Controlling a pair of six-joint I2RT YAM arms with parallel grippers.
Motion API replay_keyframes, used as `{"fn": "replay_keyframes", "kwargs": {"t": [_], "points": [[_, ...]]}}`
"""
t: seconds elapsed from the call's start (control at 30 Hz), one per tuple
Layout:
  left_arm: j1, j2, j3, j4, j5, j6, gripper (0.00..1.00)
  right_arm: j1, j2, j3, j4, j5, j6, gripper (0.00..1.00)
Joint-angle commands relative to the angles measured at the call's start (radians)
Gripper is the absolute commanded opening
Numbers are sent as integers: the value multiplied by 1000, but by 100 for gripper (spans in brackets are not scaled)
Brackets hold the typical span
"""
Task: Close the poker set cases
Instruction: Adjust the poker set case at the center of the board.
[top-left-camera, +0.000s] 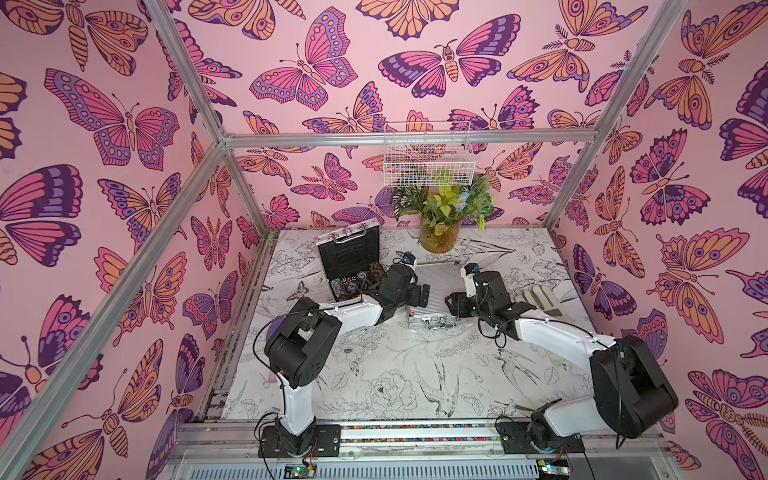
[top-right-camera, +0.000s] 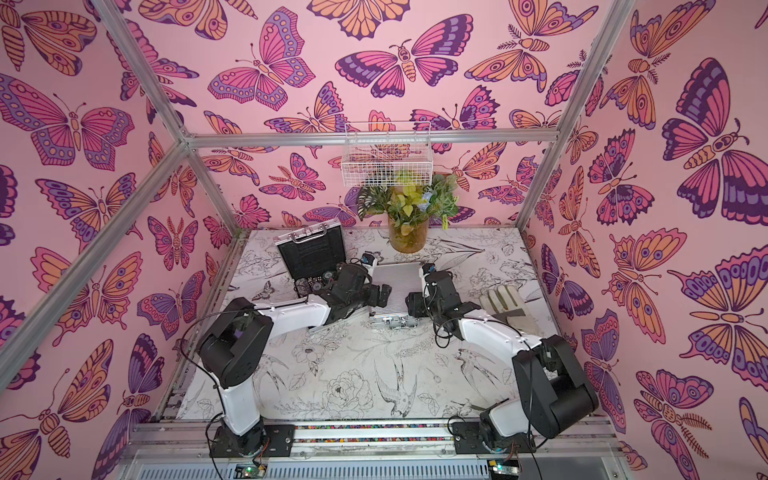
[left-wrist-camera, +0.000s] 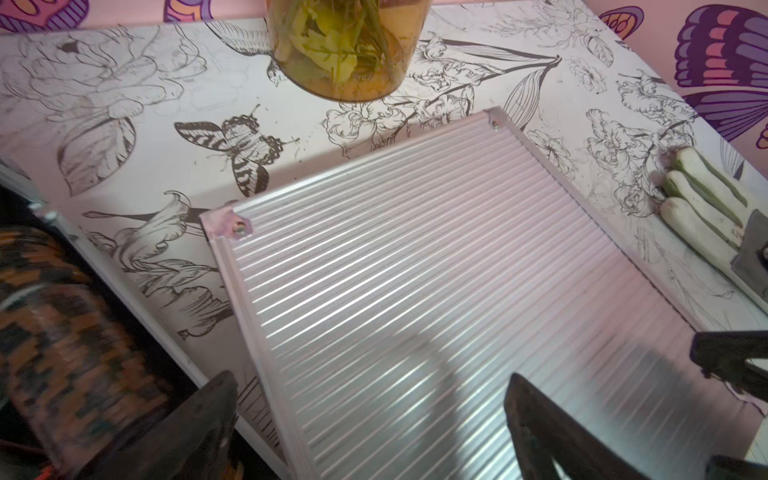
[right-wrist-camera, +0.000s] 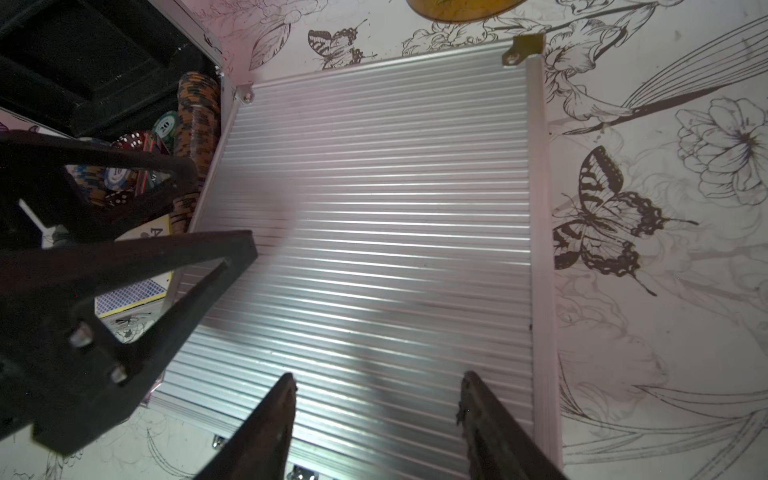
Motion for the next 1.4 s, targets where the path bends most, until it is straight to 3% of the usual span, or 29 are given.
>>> {"fn": "replay_keyframes", "kwargs": {"t": [0.0,0.37,0.67,1.07,1.23,1.37], "points": [[5,21,27,-17,38,-32,100,5,14,32,-33,21,10,64],[4,103,81,-18,132,-62,100,6,14,27,-34,41,14,64],[5,163,159,-26,150,1,100,6,14,30,-33,39,13,64],[4,-14,131,-185,-75,96,98,6,-69,88,-216,139,-71,64],[-22,-63,157,-271,-84,89,98,6,-97,130,-335,190,-89,63],[-59,-54,191,-316,-68,103,97,6,-124,132,-359,153,-156,64]]}}
